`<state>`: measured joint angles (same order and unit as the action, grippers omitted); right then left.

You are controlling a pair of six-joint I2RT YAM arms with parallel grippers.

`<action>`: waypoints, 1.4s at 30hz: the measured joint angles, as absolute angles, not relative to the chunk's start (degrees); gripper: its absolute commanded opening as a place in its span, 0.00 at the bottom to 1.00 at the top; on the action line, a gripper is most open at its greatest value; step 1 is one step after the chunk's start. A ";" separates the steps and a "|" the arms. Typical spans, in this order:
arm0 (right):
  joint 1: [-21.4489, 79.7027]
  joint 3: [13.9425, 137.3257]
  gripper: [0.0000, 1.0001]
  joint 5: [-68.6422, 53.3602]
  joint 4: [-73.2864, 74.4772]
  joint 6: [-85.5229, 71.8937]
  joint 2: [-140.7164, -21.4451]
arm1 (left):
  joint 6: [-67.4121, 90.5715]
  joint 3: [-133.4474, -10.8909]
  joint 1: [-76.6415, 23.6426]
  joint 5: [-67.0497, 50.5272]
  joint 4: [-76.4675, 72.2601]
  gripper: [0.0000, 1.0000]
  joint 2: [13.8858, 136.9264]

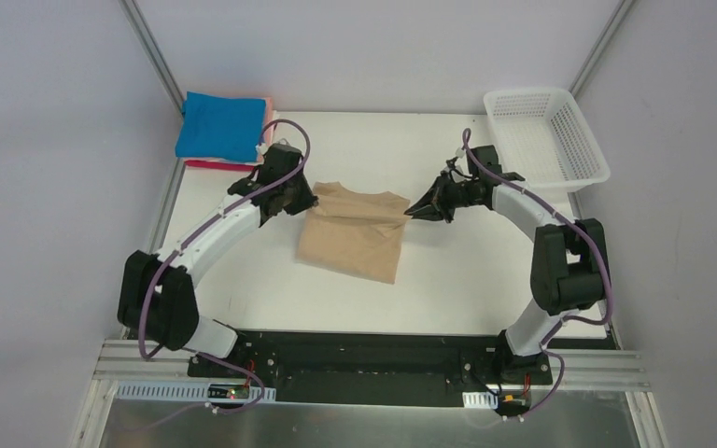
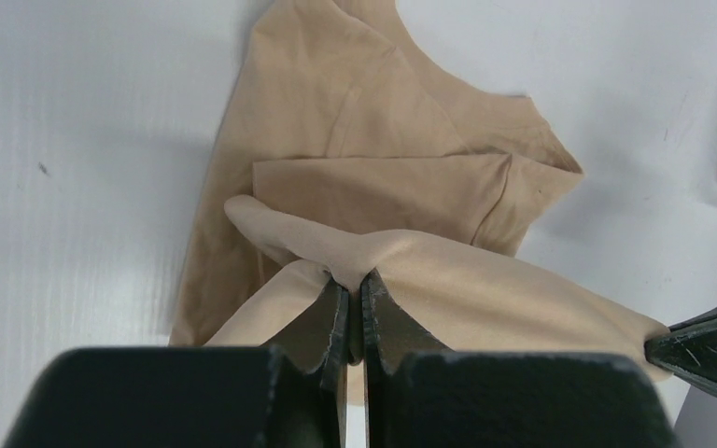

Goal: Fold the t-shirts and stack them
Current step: Fold the long partially folded tshirt into a neat square, then smooth out wrinkles on the folded tshirt

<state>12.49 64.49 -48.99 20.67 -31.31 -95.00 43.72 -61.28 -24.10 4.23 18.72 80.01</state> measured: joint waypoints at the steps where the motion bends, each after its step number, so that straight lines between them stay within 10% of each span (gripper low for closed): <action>1: 12.19 65.01 0.00 -49.15 20.14 -31.33 -96.36 | 43.53 -62.39 -23.55 3.64 18.59 0.00 81.93; 14: 10.24 73.89 0.00 -49.80 18.13 -31.33 -111.55 | 41.06 -72.12 -19.57 -2.39 17.76 0.06 100.68; 23: 9.04 82.32 0.98 -45.15 19.25 -30.81 -117.54 | 39.68 -75.90 -16.64 -2.37 17.74 0.84 103.44; 34: 11.97 68.18 0.99 -36.64 17.89 -30.70 -97.76 | 39.33 -67.66 -17.87 -11.90 14.52 0.99 91.98; 42: 18.70 71.33 0.99 -38.35 13.39 -31.40 -104.25 | 37.58 -68.73 -21.37 -21.26 9.04 0.99 99.50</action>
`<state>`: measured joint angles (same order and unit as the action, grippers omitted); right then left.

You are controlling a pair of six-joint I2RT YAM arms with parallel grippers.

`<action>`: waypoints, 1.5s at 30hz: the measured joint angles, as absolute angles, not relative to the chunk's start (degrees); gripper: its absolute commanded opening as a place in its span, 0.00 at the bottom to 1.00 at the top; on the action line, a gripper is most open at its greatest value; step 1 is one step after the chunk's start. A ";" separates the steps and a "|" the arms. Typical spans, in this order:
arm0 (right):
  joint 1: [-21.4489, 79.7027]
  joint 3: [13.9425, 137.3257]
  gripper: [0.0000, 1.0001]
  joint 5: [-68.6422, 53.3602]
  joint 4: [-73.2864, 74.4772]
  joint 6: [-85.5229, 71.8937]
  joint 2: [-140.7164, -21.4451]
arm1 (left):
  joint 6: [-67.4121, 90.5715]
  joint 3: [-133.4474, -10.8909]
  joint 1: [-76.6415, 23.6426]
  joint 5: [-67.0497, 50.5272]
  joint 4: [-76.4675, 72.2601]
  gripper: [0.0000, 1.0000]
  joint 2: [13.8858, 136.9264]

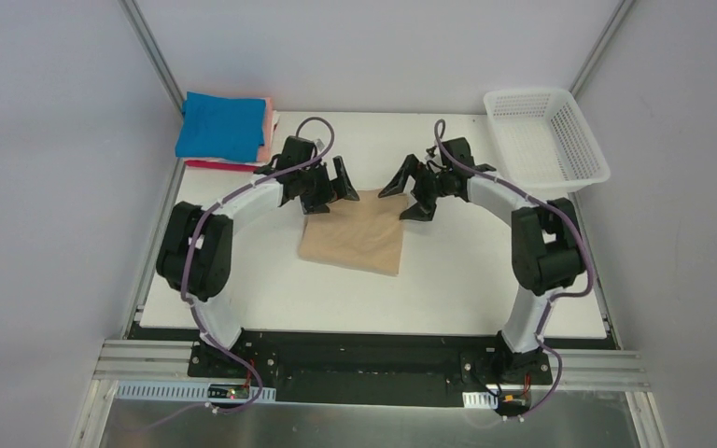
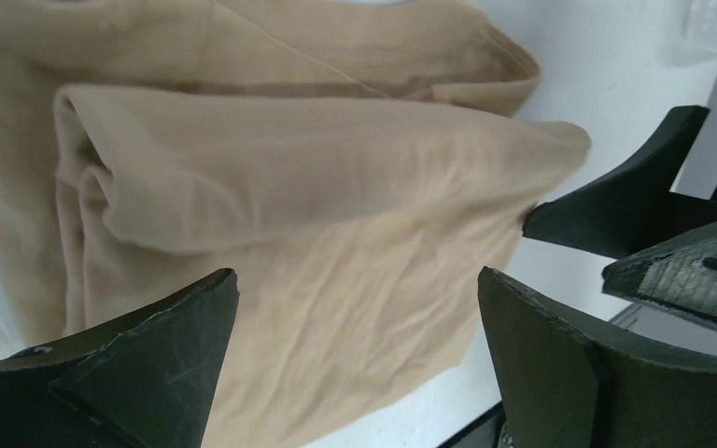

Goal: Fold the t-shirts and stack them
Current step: Smooth out wrinkles on the folded tshirt

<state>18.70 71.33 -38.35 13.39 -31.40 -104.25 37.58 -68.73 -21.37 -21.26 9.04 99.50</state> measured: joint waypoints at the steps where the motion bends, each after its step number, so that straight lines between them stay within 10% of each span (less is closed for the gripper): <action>1: 18.65 72.55 0.99 -38.15 13.02 -31.33 -105.93 | 37.28 -69.43 -21.28 -21.19 8.86 0.99 101.10; 45: 15.79 98.85 0.99 -36.36 4.49 -34.98 -130.41 | 34.87 -95.94 -13.96 -22.59 9.37 0.95 127.13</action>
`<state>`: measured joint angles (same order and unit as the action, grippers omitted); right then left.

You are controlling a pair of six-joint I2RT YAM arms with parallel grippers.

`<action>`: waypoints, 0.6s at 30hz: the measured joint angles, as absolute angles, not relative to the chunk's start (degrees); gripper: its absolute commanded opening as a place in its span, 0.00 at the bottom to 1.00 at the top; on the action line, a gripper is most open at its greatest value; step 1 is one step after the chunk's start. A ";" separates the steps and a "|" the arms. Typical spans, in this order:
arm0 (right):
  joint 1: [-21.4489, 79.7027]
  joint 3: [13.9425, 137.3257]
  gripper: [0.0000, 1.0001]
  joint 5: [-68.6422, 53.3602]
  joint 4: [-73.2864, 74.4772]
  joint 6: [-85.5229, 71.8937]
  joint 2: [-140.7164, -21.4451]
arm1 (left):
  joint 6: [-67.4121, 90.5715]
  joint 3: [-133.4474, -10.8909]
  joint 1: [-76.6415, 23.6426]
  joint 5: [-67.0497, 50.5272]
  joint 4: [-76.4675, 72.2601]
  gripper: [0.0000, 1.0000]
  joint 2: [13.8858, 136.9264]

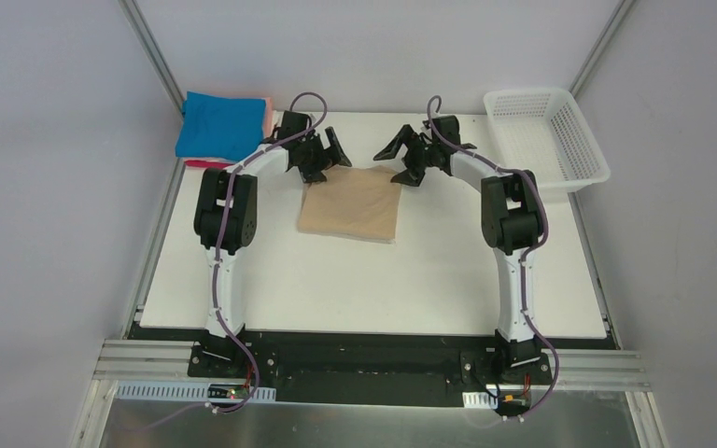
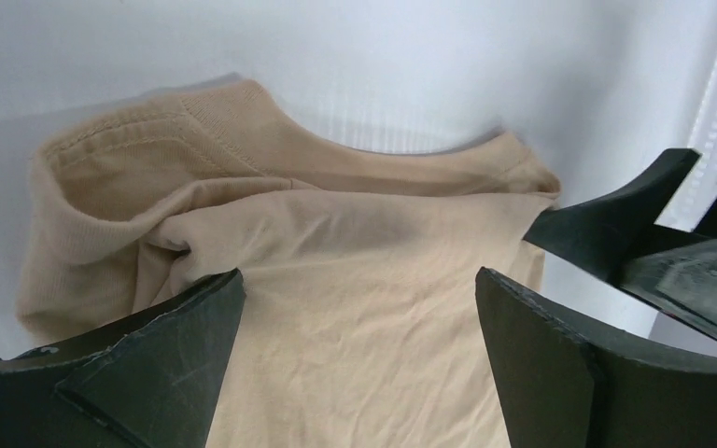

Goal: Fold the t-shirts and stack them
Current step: Smooth out wrinkles on the folded tshirt

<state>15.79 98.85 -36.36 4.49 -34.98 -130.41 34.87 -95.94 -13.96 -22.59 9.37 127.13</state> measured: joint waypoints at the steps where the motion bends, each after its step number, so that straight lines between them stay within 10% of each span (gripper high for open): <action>1: 15.79 99.59 0.99 -35.99 4.43 -35.20 -131.68 | 35.22 -96.44 -13.63 -22.41 9.28 0.95 127.28; 18: 15.94 108.51 0.99 -29.56 13.26 -33.87 -134.43 | 36.03 -95.33 -12.43 -22.74 12.93 0.99 123.13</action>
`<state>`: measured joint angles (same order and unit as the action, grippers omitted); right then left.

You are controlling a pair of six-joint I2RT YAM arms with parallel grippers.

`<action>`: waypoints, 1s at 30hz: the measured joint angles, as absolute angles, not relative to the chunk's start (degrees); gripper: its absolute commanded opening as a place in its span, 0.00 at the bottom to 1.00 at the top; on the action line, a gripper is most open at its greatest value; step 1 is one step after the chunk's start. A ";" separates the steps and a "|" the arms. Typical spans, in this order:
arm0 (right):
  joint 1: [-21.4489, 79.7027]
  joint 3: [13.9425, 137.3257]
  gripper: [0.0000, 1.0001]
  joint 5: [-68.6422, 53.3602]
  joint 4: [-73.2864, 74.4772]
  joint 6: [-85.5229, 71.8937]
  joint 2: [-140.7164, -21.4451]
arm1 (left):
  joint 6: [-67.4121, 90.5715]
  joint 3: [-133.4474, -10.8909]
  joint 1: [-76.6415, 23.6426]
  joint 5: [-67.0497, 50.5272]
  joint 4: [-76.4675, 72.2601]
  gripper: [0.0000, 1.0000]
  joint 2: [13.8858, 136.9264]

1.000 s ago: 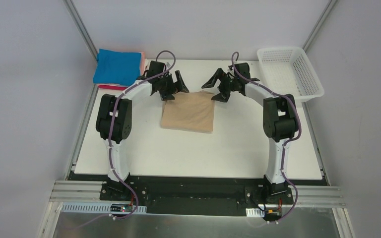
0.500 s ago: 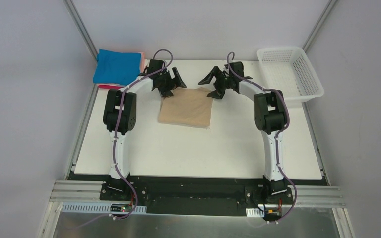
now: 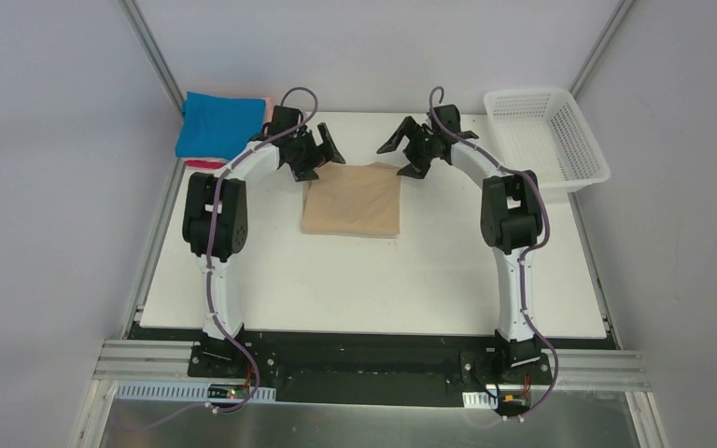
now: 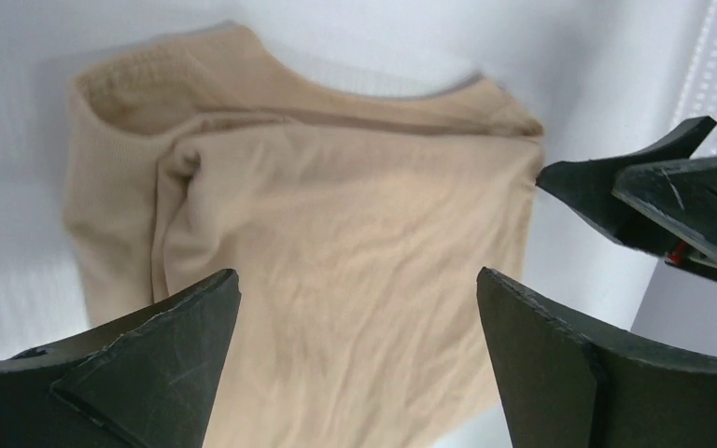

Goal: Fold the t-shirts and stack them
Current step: Smooth out wrinkles on the folded tshirt

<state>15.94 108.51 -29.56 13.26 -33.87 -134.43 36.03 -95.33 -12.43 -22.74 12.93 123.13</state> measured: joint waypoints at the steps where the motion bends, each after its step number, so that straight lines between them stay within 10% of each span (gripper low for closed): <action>1: 16.08 108.38 0.99 -28.97 14.70 -32.99 -133.27 | 35.79 -94.61 -12.36 -22.90 13.39 0.99 121.62; 12: 23.38 81.34 0.99 -28.42 10.70 -30.35 -104.25 | 33.58 -75.31 -17.80 -22.20 12.38 0.99 96.82; 30: 24.45 62.28 0.99 -33.41 -4.60 -36.80 -109.32 | 36.49 -58.54 -18.63 -16.19 4.36 0.98 100.62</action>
